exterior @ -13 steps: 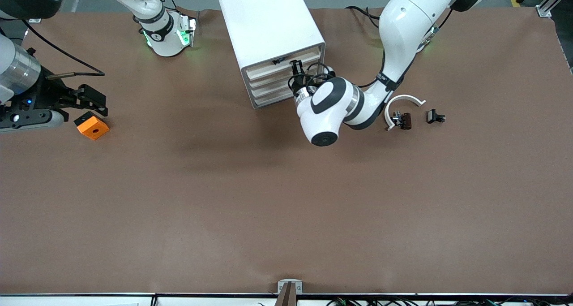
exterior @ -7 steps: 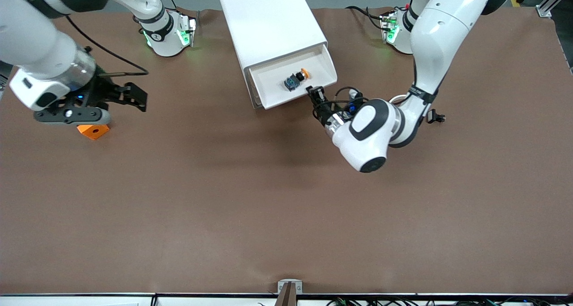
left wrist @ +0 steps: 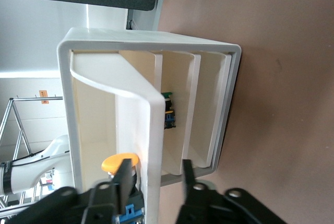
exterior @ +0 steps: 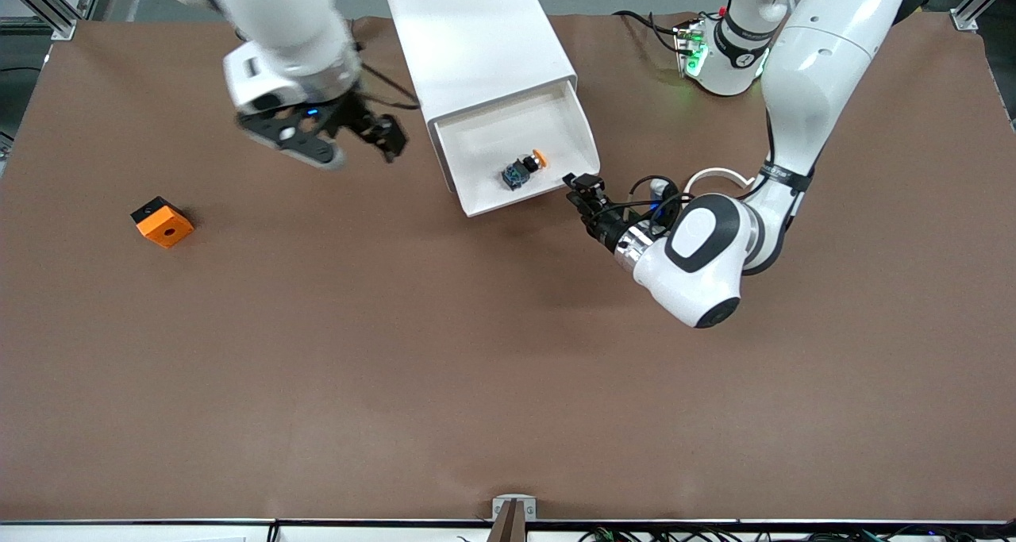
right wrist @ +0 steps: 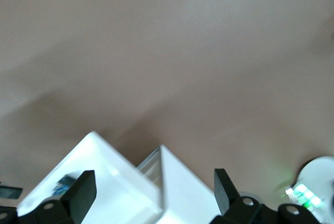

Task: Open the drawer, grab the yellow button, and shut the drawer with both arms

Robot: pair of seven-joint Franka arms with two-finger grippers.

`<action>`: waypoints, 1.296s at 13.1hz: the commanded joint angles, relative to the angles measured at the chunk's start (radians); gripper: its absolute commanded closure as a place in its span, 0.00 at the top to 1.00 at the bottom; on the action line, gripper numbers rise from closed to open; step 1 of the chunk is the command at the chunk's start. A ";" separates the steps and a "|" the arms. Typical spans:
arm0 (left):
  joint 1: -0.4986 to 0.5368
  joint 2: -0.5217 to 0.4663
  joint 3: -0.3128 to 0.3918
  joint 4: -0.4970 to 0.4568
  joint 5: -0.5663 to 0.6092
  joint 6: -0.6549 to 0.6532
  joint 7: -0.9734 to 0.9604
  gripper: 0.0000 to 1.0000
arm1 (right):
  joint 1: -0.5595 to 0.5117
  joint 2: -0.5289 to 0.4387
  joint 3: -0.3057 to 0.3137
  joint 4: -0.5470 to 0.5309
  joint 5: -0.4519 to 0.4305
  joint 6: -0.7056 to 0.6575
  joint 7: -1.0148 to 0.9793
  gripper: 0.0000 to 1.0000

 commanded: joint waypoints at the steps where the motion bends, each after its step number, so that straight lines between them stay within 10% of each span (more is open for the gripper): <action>1: 0.002 -0.010 0.002 0.031 0.006 -0.020 -0.001 1.00 | 0.095 0.065 -0.012 0.052 0.012 0.038 0.204 1.00; 8: 0.143 -0.013 0.004 0.226 0.046 -0.020 0.174 1.00 | 0.204 0.203 -0.012 0.052 0.007 0.236 0.474 1.00; 17: 0.174 -0.134 0.002 0.230 0.513 0.009 0.694 1.00 | 0.206 0.333 -0.014 0.107 0.009 0.314 0.475 1.00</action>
